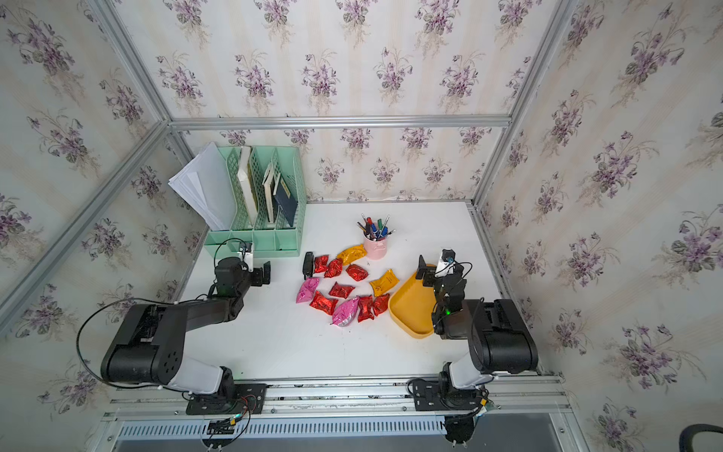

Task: Put the tea bags into the storage box
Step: Adjust the storage box at the center of the board.

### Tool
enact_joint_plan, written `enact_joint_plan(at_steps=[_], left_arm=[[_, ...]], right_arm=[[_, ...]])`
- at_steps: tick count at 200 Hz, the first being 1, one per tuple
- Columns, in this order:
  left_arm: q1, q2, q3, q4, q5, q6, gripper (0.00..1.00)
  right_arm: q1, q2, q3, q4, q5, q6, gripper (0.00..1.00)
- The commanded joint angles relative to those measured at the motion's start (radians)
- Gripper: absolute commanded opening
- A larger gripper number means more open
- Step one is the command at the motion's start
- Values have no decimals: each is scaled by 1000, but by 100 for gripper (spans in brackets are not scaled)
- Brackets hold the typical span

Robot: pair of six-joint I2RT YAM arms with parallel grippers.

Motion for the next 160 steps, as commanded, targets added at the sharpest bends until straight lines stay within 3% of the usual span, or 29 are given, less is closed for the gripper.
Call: enact_joint_plan(at_steps=[1, 127, 143, 160], left_arm=[[0, -3, 3, 25, 2, -3, 99], [0, -8, -3, 30, 2, -1, 99], [0, -33, 39, -35, -18, -6, 99], [0, -82, 248, -435, -70, -48, 99]], right_arm=[[0, -1, 1, 12, -2, -2, 100], [1, -6, 5, 10, 8, -2, 100], [0, -91, 86, -215, 37, 13, 100], [2, -197, 246, -535, 137, 62, 100]])
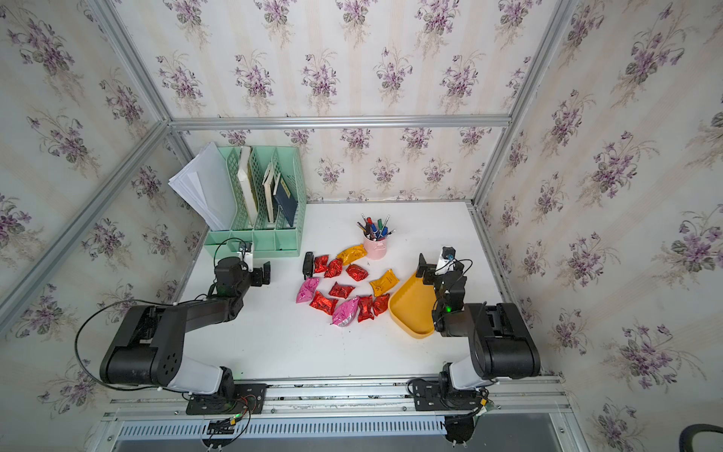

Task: Put the tea bags into the storage box
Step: Adjust the storage box at the center of the board.

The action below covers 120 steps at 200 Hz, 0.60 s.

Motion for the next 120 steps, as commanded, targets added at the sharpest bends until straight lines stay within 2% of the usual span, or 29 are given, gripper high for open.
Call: enact_joint_plan(at_steps=[1, 15, 29, 37, 52, 74, 96, 110, 120], left_arm=[[0, -47, 205, -345, -65, -50, 99], [-1, -47, 345, -555, -74, -64, 99], [-2, -90, 418, -670, -82, -109, 99], [-4, -114, 435, -708, -76, -138, 99], [-12, -180, 423, -738, -66, -190, 99], [-39, -293, 386, -799, -81, -249, 99], [-75, -399, 356, -905, -93, -317, 99], [-105, -467, 320, -952, -79, -359, 99], [-132, -513, 287, -976, -75, -391, 99]], right_arm=[[1, -107, 166, -368, 129, 63, 100], [0, -136, 329, -644, 209, 110, 100], [0, -119, 513, -955, 319, 247, 100], [0, -98, 606, -1111, 334, 298, 100], [1, -88, 689, -1284, 274, 315, 100], [0, -136, 692, -1436, 203, 361, 100], [0, -181, 647, -1554, 65, 429, 92], [3, -208, 593, -1561, -74, 465, 85], [5, -222, 560, -1564, -125, 508, 82]])
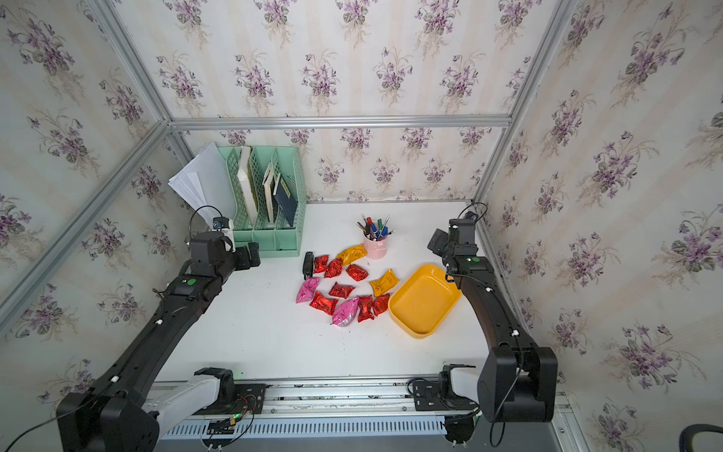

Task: Put the tea bags into the storage box
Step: Adjust the storage box at the center of the board.

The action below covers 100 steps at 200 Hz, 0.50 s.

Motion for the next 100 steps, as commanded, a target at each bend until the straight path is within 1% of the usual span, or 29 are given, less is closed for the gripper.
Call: enact_joint_plan(at_steps=[1, 13, 21, 30, 37, 52, 66, 81, 94, 100], left_arm=[[-43, -82, -49, -136, 3, -114, 99], [-74, -132, -89, -163, -11, -188, 99], [-91, -156, -116, -169, 5, -233, 99], [-114, -171, -140, -166, 28, -261, 99], [-141, -171, -149, -171, 26, -269, 99], [-208, -149, -151, -180, -15, -260, 99], [-249, -111, -151, -165, -31, -234, 99], [-262, -59, -131, -154, -22, -202, 99], [-263, -16, -96, -155, -13, -177, 99], [-263, 0, -80, -160, -14, -171, 99]], right_arm=[[5, -28, -60, -149, -219, 122, 82], [8, -38, -105, -119, -286, 188, 77], [14, -38, -133, -82, -330, 239, 74], [30, -27, -157, -42, -365, 287, 71], [49, -9, -160, -18, -374, 311, 69], [105, 41, -127, -17, -313, 331, 69], [150, 88, -87, -21, -265, 355, 69], [185, 150, -36, -54, -223, 394, 68], [199, 207, 21, -125, -176, 408, 62], [205, 228, 46, -160, -148, 407, 61]])
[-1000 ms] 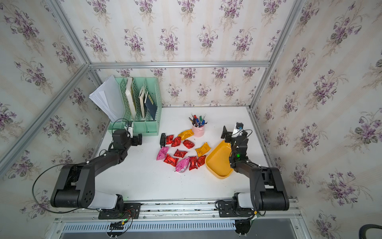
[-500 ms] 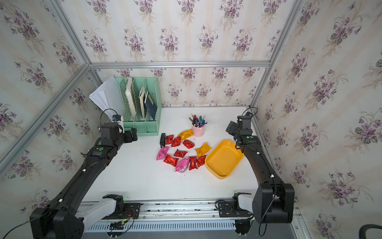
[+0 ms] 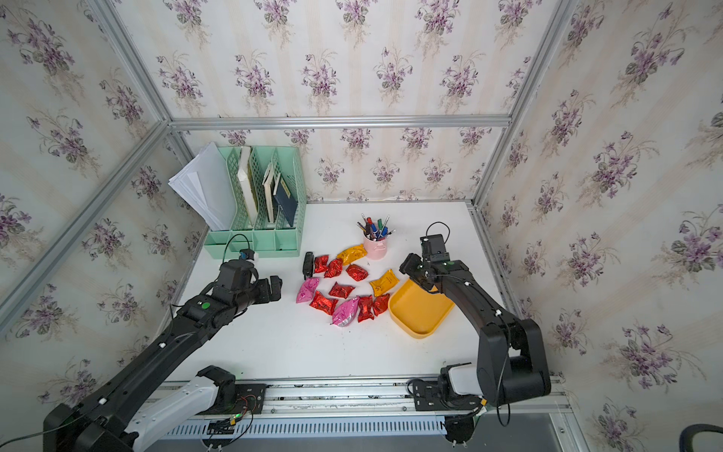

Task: Put the tea bags into the storage box
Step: Adjust the storage box at the center of the board.

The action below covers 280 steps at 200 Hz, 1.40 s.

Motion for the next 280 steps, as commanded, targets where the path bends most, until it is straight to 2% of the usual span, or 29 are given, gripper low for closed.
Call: enact_joint_plan(at_steps=[1, 26, 81, 101, 128, 173, 208, 244, 264, 280], left_arm=[[-6, 53, 50, 12, -9, 49, 99], [-6, 68, 75, 18, -30, 49, 99], [-5, 66, 69, 8, -71, 106, 99], [-5, 66, 66, 10, -79, 115, 99], [-5, 62, 60, 10, -83, 105, 99], [-6, 33, 46, 7, -66, 52, 99], [-6, 36, 71, -7, -45, -1, 99], [-7, 30, 83, -20, -34, -69, 99], [-11, 9, 74, -27, -36, -94, 99], [-18, -2, 70, -46, -40, -106, 99]], right_arm=[[21, 67, 78, -103, 113, 63, 60], [32, 100, 108, -154, 190, 51, 59], [62, 225, 191, -193, 229, 56, 55], [61, 264, 194, -162, 236, 36, 46], [62, 306, 197, -121, 267, -51, 28], [60, 299, 182, -52, 223, -321, 10], [59, 306, 179, -44, 83, -537, 10], [60, 346, 155, -16, 53, -561, 12], [60, 318, 148, -8, 58, -533, 22], [62, 282, 163, -42, 89, -465, 43]])
